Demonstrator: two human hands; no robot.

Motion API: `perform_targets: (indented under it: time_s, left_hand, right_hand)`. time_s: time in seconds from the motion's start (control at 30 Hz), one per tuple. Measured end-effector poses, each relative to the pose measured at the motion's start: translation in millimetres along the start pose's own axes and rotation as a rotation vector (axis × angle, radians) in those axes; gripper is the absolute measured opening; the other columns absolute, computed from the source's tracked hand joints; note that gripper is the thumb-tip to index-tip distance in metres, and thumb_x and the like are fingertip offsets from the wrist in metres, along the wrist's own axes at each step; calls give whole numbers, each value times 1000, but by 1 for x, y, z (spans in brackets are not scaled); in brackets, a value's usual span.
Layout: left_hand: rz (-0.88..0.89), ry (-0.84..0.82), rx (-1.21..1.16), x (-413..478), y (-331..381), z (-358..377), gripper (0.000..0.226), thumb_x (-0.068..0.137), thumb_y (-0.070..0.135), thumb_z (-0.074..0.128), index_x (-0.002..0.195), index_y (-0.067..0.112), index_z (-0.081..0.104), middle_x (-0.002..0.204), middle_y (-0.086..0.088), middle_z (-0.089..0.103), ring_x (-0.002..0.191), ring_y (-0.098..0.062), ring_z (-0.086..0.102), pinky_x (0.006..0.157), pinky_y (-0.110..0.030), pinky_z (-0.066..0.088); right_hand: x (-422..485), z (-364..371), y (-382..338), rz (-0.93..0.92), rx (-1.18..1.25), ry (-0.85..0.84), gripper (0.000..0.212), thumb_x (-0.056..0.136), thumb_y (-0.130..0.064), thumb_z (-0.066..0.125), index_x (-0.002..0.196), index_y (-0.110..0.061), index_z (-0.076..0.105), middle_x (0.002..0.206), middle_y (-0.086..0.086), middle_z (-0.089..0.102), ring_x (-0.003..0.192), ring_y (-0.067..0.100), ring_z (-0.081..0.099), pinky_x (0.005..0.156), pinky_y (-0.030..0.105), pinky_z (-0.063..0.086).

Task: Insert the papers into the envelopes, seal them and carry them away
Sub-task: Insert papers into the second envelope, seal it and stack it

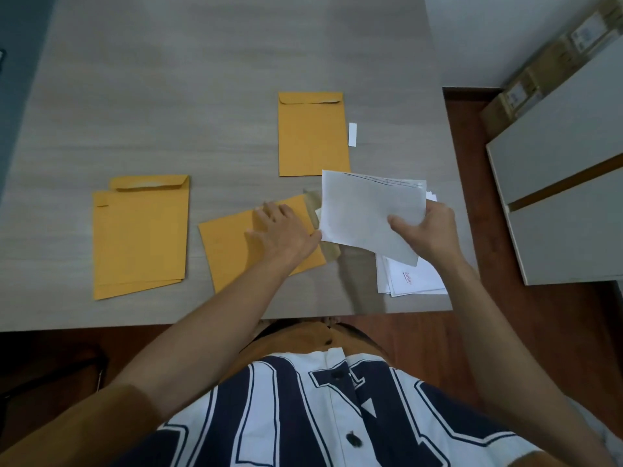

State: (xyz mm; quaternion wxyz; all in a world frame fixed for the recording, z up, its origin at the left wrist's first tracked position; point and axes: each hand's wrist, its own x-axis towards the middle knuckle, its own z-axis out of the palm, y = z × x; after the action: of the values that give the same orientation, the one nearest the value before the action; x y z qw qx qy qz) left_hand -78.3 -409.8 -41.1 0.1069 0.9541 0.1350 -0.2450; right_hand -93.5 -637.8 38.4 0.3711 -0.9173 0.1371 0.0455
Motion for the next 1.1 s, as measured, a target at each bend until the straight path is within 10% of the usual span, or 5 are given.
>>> perform_targets:
  time_s: [0.47,0.77,1.1]
  left_hand:
    - [28,16,-139,-1,-10,15,111,76,71,56,155,9,9,164,-7,-7,150,-34,-11,115,-66,10]
    - [102,24,-122,-8,-22,18,106,75,67,61,153,10,16,164,-10,-6,151,-31,-12,118,-61,7]
    - [342,6,141,-5,-45,0,135,54,87,63,156,23,4,164,-12,-8,151,-33,-7,118,-58,15]
  right_hand:
    - [9,-2,5,82,41,-224,28,80,-19,78,105,-12,67,93,-3,64,84,16,62,67,24,49]
    - [35,24,23,375,370,-506,35,74,-6,81,106,-7,70,103,7,75,95,26,71,91,44,56]
    - [22,54,25,337,350,-416,28,77,-24,82,102,-18,69,99,-5,71,90,13,67,70,27,51]
